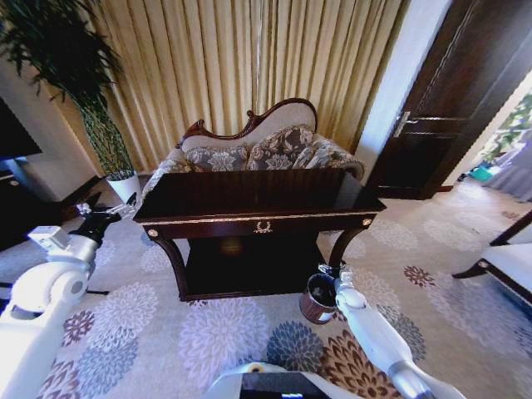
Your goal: Move to the front of the table and place the trash on the table into the trash bin.
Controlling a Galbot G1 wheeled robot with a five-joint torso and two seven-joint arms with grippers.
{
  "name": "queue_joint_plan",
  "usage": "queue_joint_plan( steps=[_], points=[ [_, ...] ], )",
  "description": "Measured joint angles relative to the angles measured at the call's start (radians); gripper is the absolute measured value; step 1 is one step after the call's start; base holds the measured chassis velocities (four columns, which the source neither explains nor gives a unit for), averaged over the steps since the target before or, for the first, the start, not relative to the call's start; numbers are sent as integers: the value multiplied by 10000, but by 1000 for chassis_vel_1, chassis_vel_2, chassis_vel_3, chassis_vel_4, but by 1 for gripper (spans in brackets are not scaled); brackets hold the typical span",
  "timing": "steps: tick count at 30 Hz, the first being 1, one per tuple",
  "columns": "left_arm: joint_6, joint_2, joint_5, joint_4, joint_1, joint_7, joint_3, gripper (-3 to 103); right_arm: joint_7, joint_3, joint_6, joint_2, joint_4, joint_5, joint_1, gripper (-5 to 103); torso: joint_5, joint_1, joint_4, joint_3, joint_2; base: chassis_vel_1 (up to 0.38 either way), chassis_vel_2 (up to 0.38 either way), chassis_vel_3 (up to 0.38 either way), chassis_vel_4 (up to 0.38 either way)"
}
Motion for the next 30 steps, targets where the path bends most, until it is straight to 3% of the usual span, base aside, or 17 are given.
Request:
queue_joint_plan(
  steps=[23,30],
  points=[
    [-13,-8,2,-10,-1,8,3,100,8,231,-204,-144,574,69,-263,100,0,0,0,0,0,0,0,0,0],
    [-14,-63,2,-9,-79,15,59,100,10,667,-966,-642,2643,691,-904,100,0,0,-3,0,0,0,0,0,0]
  ],
)
